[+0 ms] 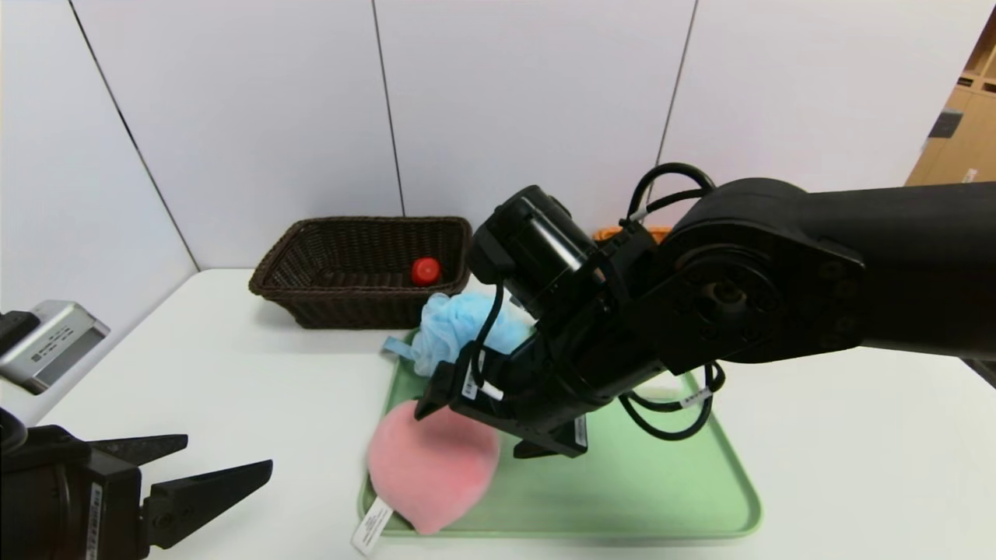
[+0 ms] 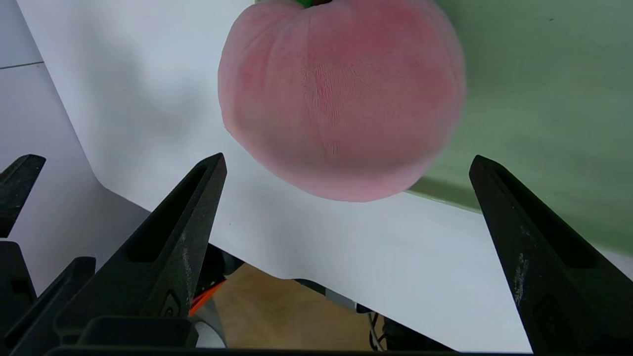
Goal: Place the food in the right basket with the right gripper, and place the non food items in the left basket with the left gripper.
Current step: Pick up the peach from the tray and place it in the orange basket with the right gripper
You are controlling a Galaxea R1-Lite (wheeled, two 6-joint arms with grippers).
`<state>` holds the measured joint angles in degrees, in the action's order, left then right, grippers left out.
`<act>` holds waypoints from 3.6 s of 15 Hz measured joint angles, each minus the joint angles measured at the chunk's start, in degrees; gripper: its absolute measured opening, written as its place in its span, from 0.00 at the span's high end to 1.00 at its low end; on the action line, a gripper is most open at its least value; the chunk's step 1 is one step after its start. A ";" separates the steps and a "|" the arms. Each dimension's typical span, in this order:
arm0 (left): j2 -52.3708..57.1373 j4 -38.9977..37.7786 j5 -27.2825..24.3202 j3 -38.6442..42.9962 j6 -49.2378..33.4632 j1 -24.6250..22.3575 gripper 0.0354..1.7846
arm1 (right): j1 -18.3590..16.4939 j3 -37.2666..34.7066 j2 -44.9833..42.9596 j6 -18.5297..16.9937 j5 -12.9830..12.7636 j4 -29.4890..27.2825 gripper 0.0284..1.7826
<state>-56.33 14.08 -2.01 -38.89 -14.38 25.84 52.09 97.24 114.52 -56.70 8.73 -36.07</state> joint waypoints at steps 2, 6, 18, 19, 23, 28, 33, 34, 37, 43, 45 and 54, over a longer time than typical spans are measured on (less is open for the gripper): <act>0.05 0.00 -0.07 0.13 -0.02 0.00 0.06 | 0.00 -0.41 1.13 -0.60 0.30 2.72 0.05; 0.16 0.02 -0.07 0.55 0.06 0.00 0.06 | -0.06 -1.93 3.56 -1.76 0.72 6.00 0.05; 0.30 0.00 -0.16 1.68 0.09 0.00 0.06 | 0.00 -1.46 7.81 -3.57 2.16 6.58 0.04; 0.30 -0.02 -0.20 1.68 0.06 0.00 0.06 | 0.06 -1.49 7.81 -3.63 2.13 6.56 0.04; 0.30 0.00 -0.18 1.73 0.09 0.00 0.06 | 0.00 -1.55 7.67 -4.52 2.21 6.39 0.30; 0.39 0.00 -0.11 1.95 0.06 0.00 0.06 | -0.05 -1.55 6.73 -4.90 2.24 6.19 0.56; 0.57 0.00 -0.33 2.15 0.17 0.00 0.06 | 0.00 -1.55 0.89 -4.93 6.73 6.56 0.61; 0.55 -0.02 -0.68 2.06 0.22 0.00 0.06 | -0.11 -1.55 -0.63 -4.96 8.69 6.64 0.61; 0.52 0.00 -0.90 1.96 0.33 0.00 0.06 | -1.71 -1.55 -6.19 -4.74 19.36 6.73 0.61; 0.60 0.00 -0.82 1.90 0.48 0.00 0.06 | -14.38 -2.26 -17.44 8.13 27.68 13.17 0.61; 0.52 -0.39 -0.71 1.62 0.39 0.00 0.06 | -21.27 -2.43 -19.13 17.48 24.62 13.09 0.61; -0.63 -2.54 -0.79 1.57 0.26 0.01 0.06 | -42.28 -2.79 -10.34 37.55 9.24 19.81 0.61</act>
<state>-56.97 11.54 -2.80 -37.32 -14.13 25.86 9.81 94.45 104.18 -19.15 17.97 -16.26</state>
